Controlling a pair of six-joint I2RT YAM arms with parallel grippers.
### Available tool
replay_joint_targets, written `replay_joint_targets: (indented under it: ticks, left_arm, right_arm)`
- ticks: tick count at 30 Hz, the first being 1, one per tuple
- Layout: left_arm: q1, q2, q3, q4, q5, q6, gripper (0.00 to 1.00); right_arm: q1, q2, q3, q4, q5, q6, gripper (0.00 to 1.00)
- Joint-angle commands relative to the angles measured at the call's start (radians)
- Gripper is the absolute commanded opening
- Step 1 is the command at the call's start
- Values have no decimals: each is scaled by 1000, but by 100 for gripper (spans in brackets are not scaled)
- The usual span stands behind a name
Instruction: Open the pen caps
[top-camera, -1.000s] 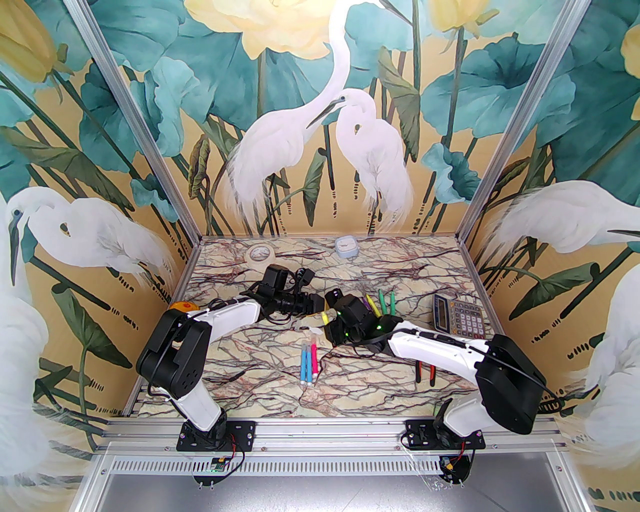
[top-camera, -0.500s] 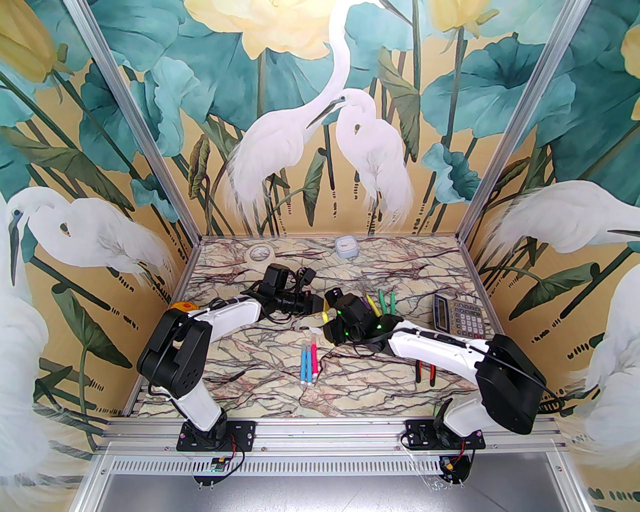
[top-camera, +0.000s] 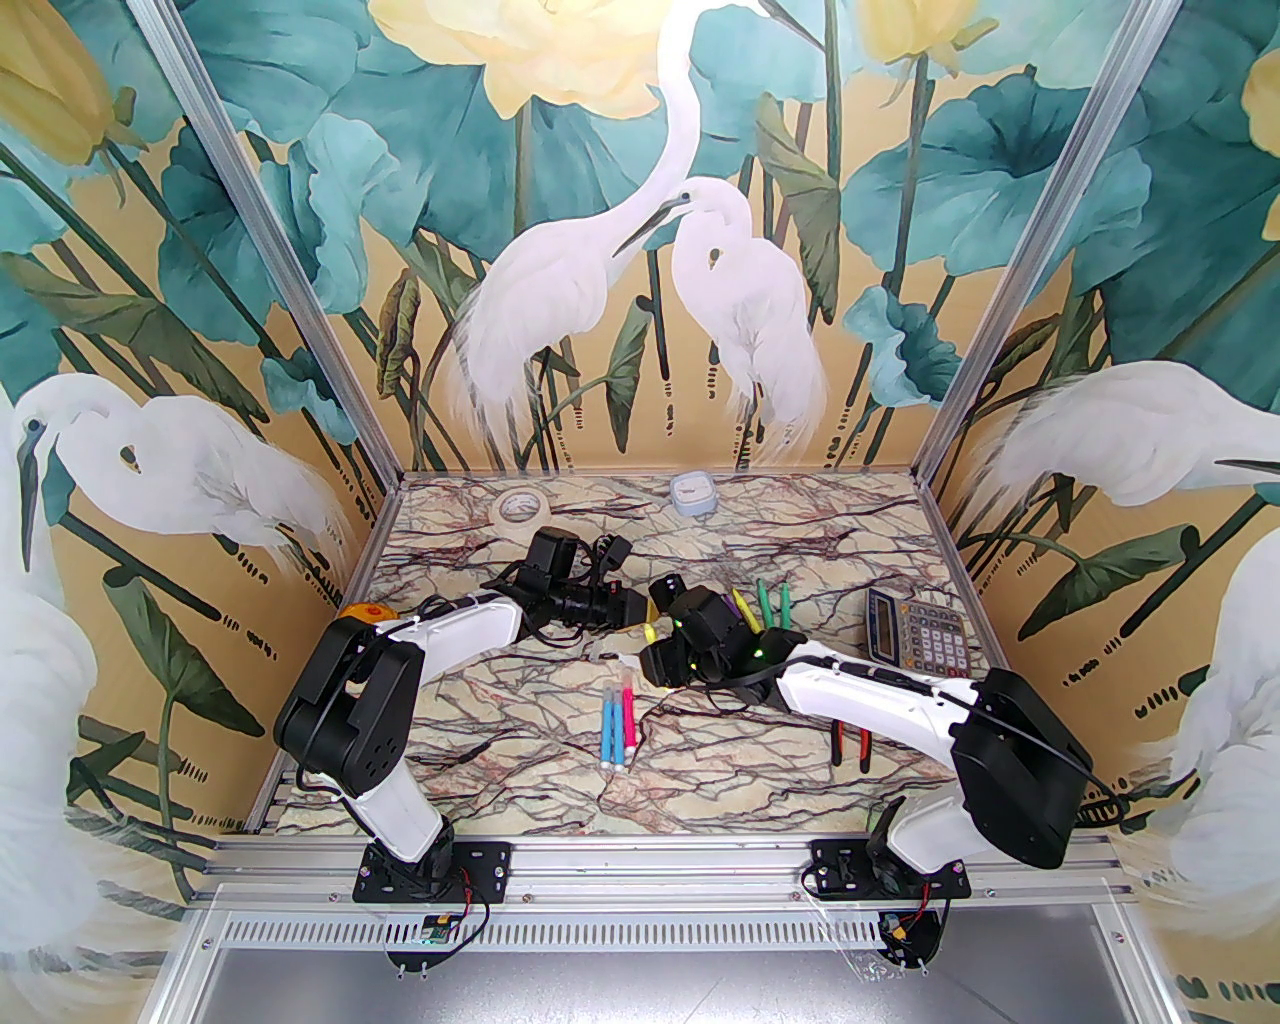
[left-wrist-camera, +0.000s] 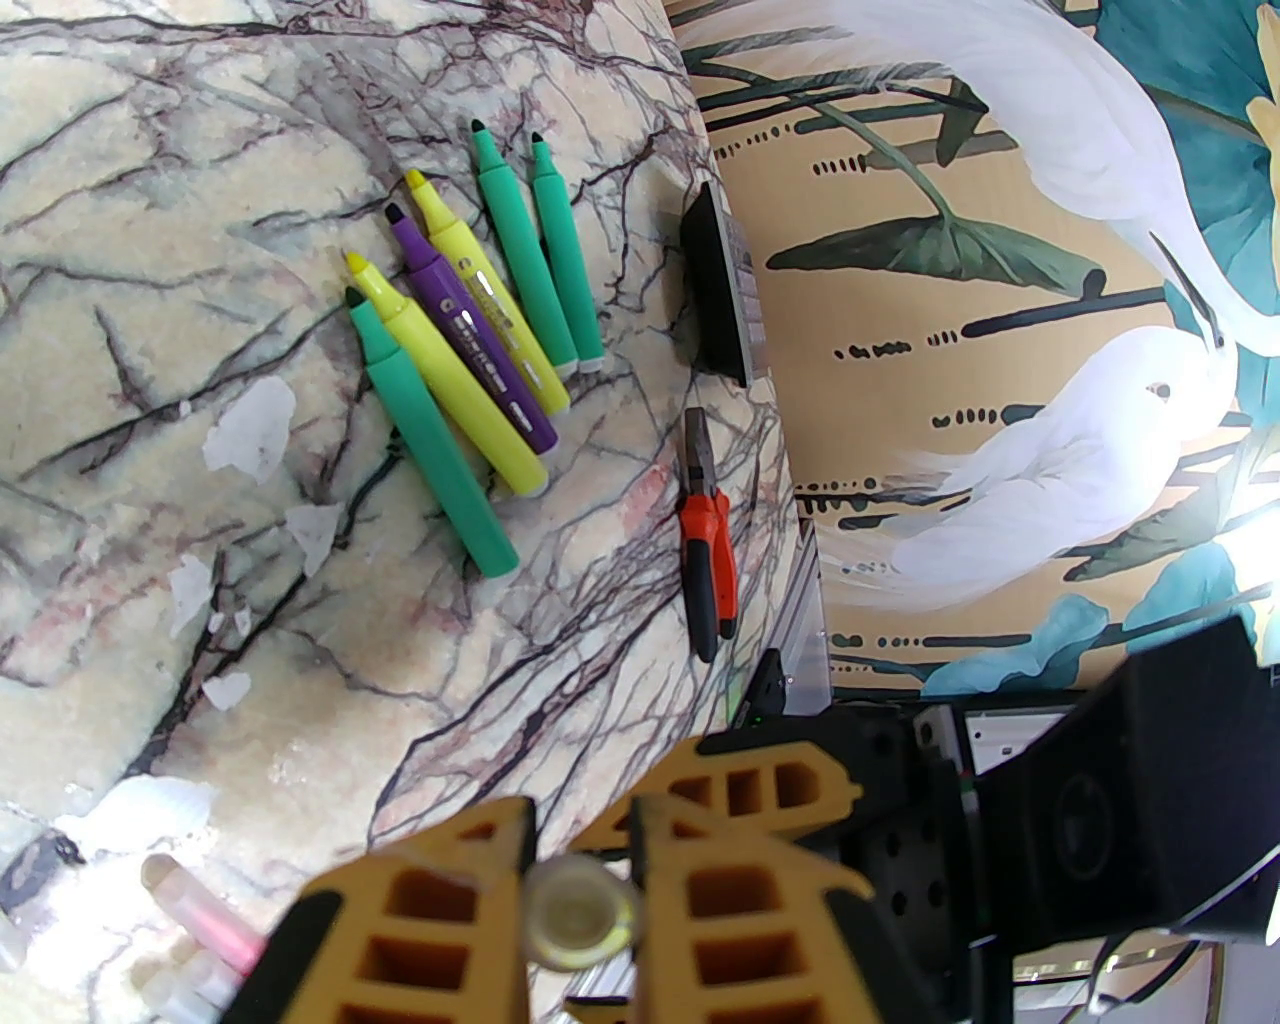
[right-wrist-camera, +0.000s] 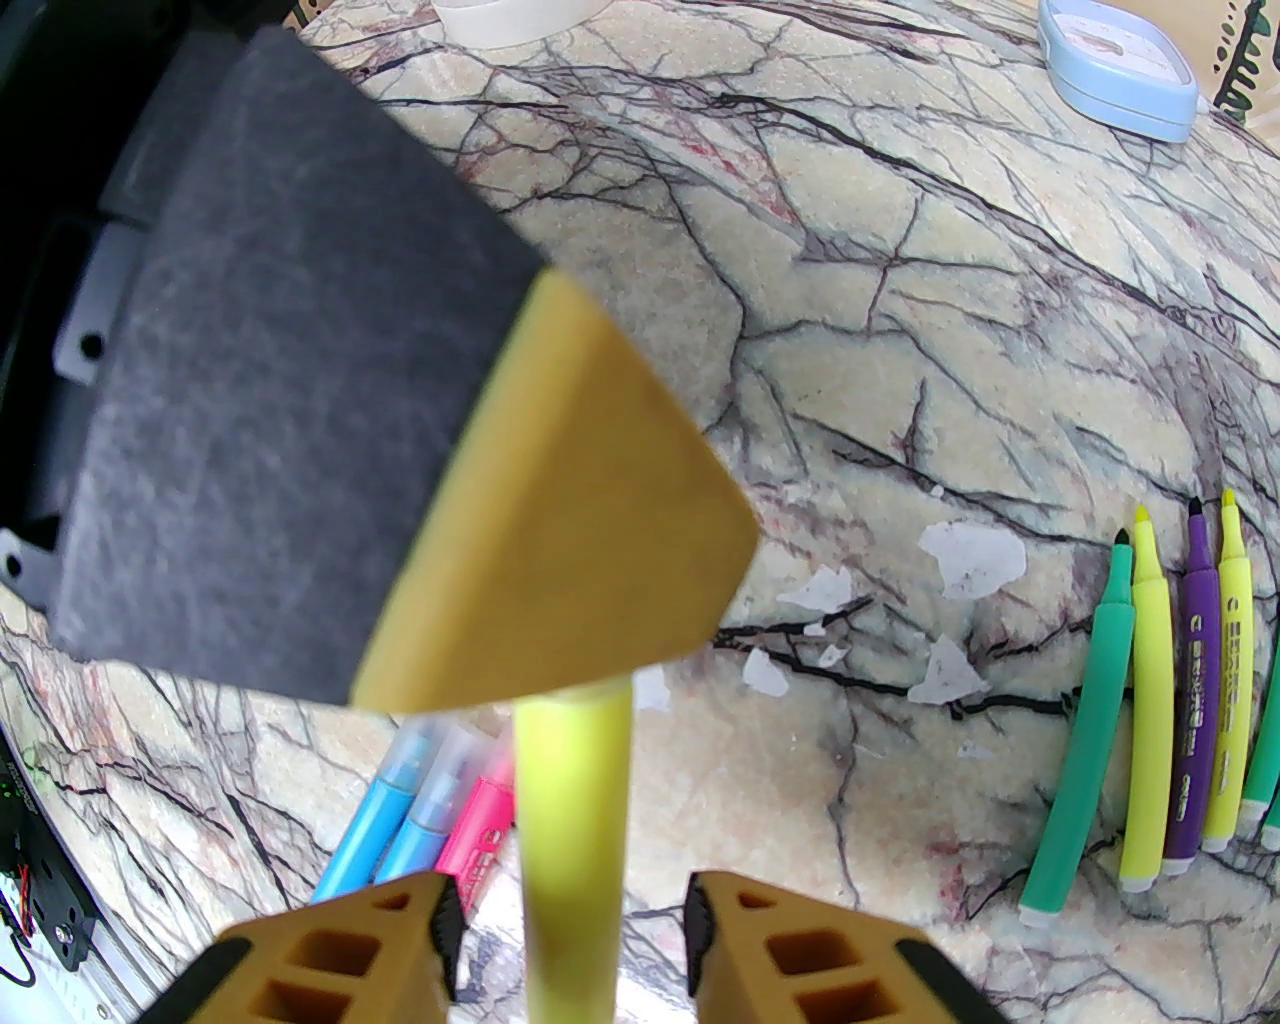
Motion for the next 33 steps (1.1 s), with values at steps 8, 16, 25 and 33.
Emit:
replay_joint_targets:
  ticks: [8, 16, 25, 33]
  left_arm:
    - [-4, -21, 8, 43, 46, -32, 3]
    - [-3, -18, 7, 105, 75, -78, 2]
    - [-3, -6, 7, 140, 91, -100, 2]
    - [13, 4, 24, 121, 77, -103, 0]
  right_arm:
    - [-6, 11, 10, 24, -34, 9, 48]
    - [-5, 23, 13, 23, -44, 8, 48]
    - [-6, 22, 16, 11, -44, 2, 32]
    - [-6, 9, 3, -7, -59, -19, 10]
